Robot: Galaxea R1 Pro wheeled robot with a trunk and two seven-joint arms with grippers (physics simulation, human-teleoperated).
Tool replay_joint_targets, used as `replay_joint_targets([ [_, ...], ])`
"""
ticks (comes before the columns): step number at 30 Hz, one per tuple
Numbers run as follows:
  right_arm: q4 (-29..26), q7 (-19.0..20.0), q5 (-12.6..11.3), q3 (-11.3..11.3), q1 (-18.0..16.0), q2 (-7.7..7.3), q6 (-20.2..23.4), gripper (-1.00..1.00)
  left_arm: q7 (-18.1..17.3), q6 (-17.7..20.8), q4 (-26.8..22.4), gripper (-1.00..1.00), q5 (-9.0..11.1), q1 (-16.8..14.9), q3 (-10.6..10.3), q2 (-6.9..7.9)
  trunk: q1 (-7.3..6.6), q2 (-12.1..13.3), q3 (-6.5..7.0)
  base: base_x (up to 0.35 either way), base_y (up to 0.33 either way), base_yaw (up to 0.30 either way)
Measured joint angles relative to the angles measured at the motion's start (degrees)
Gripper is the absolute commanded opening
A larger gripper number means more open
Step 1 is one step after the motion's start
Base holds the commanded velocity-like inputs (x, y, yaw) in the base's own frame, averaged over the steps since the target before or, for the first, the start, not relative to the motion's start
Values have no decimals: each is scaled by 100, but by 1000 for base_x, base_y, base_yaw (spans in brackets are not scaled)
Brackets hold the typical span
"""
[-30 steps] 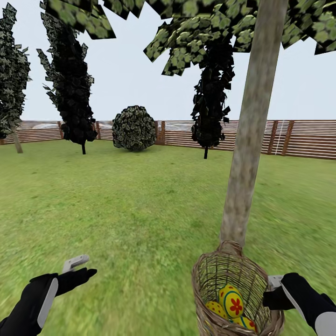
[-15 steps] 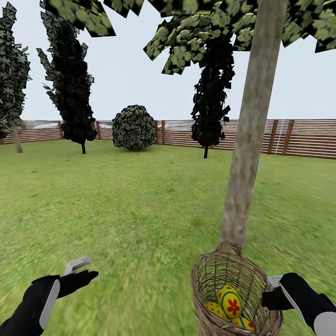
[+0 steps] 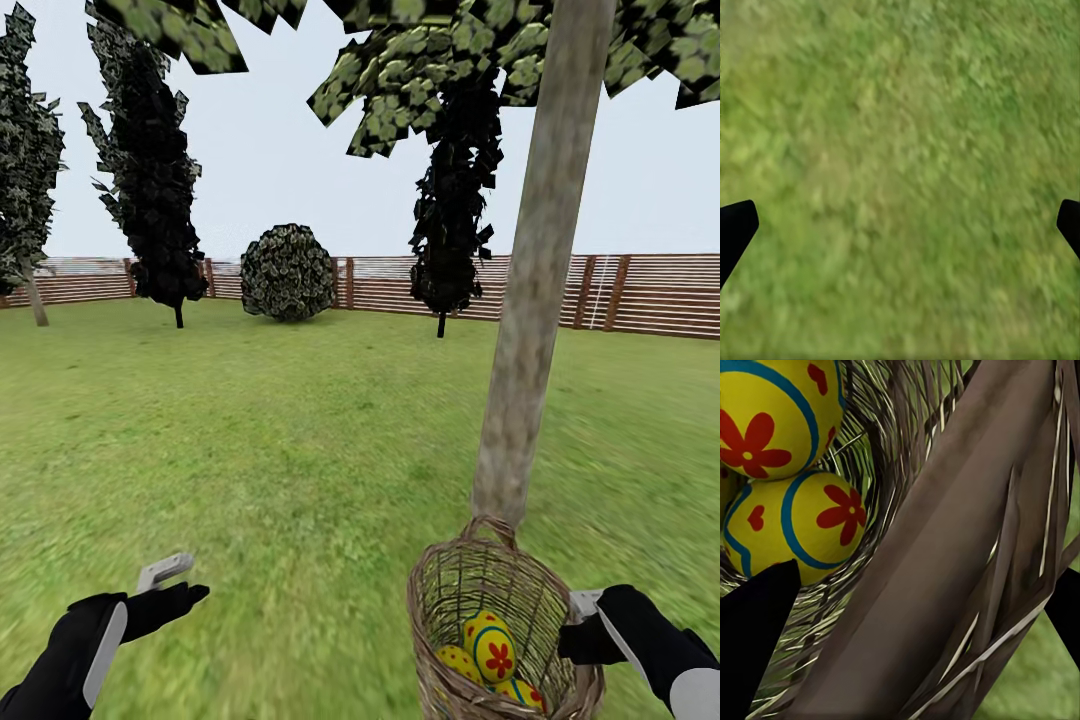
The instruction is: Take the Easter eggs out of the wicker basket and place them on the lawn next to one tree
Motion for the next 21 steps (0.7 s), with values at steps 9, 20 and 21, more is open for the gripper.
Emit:
replay_joint_targets([
  [9, 0, 0, -1, 1, 0, 8, 1, -100, 0, 0, 11, 100, -3, 0, 0, -20, 198, -361, -162, 0, 0, 0],
  [20, 0, 0, 4, 0, 0, 8, 1, -100, -1, 0, 20, 100, -12, 0, 0, -35, 439, -802, -359, 0, 0, 0],
  [21, 0, 0, 8, 0, 0, 8, 0, -100, -1, 0, 20, 100, -13, 0, 0, -35, 461, -842, -377, 0, 0, 0],
])
